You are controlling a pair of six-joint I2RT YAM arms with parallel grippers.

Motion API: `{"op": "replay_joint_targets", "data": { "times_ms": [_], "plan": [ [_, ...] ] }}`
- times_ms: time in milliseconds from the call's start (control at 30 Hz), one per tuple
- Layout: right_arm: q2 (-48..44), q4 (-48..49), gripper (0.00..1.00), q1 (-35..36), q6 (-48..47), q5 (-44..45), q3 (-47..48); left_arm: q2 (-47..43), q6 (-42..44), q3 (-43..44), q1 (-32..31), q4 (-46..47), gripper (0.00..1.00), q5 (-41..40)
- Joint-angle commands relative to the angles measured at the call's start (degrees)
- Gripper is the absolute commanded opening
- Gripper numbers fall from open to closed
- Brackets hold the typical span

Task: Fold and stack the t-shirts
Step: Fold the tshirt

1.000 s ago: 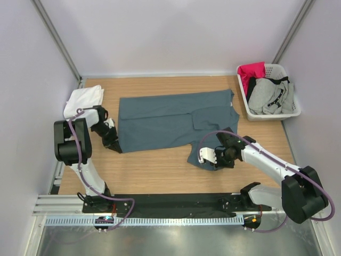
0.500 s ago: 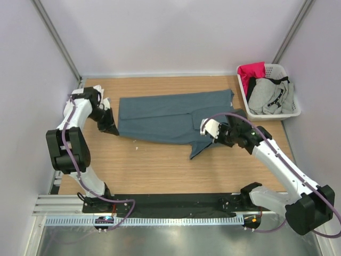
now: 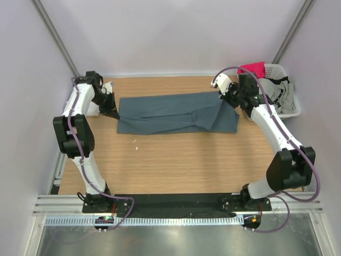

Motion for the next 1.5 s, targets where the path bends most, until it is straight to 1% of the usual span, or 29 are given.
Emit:
{"op": "replay_joint_targets", "data": {
  "times_ms": [0,167,367,467,633,733,867,1067,1100,1133,1167,1200,1233,1267,1300,1333,1400,1467],
  "plan": [
    [3.9,7.5,0.01,-0.7,1.4,-1.5,6.1,1.9,1.9,4.6,0.0,-1.1,0.0,-0.2],
    [12.5,11.5,0.01,-1.1,2.0,-1.6,12.6,4.2,1.7,8.0,0.0,-0.3,0.0,-1.2],
    [23.7,13.1,0.02,-1.1,2.6,-1.2,21.0,8.1,1.2,12.5,-0.1,0.8,0.0,-1.8],
    [27.9,13.5,0.01,-1.2,2.7,-0.6,24.4,10.7,1.2,15.6,0.0,1.2,0.0,-3.1],
    [32.8,14.4,0.01,-1.2,3.9,0.2,29.8,16.3,1.1,21.4,-0.2,2.2,0.0,-4.1],
    [35.8,14.4,0.01,-1.2,4.8,0.6,33.0,18.0,0.9,22.9,-0.4,2.9,0.0,-4.9],
    [38.6,14.3,0.01,-1.1,5.2,1.2,35.8,19.3,0.4,24.6,-0.6,3.7,0.0,-6.1],
    [40.7,15.1,0.02,-0.7,6.0,2.8,37.0,20.2,-0.3,26.1,-0.6,4.5,0.0,-8.2],
    [40.9,15.3,0.04,-0.7,6.3,3.3,37.0,20.0,-0.2,26.1,-0.7,4.6,0.02,-8.7],
    [41.0,15.7,0.09,-0.6,6.7,3.8,36.9,19.8,0.0,26.2,-0.8,4.5,0.11,-9.7],
    [40.6,16.1,0.33,-0.5,7.5,5.3,36.9,19.5,0.4,26.2,-0.8,4.6,0.3,-11.4],
    [40.3,17.1,0.42,-0.4,9.5,6.1,36.9,18.2,0.6,26.3,-0.8,4.7,0.4,-11.7],
    [39.7,17.9,0.5,-0.5,10.6,6.6,36.6,17.4,0.9,25.9,-0.8,4.7,0.57,-11.9],
    [38.3,18.5,0.61,-0.5,11.7,7.7,36.2,16.2,0.9,25.6,-0.8,5.1,0.61,-11.9],
    [37.4,19.4,0.66,-0.5,13.3,8.1,35.3,14.5,0.9,24.8,-0.9,5.4,0.63,-11.3],
    [36.6,19.5,0.68,-0.4,14.3,8.1,34.9,13.5,0.8,24.4,-0.9,5.5,0.65,-10.6],
    [34.1,18.5,0.7,-0.4,16.4,7.8,33.5,12.3,0.7,23.7,-1.5,5.3,0.66,-8.1],
    [32.6,17.2,0.7,-0.4,21.5,6.8,32.4,10.8,0.9,21.7,-2.4,5.2,0.66,-6.5]
  ]
}}
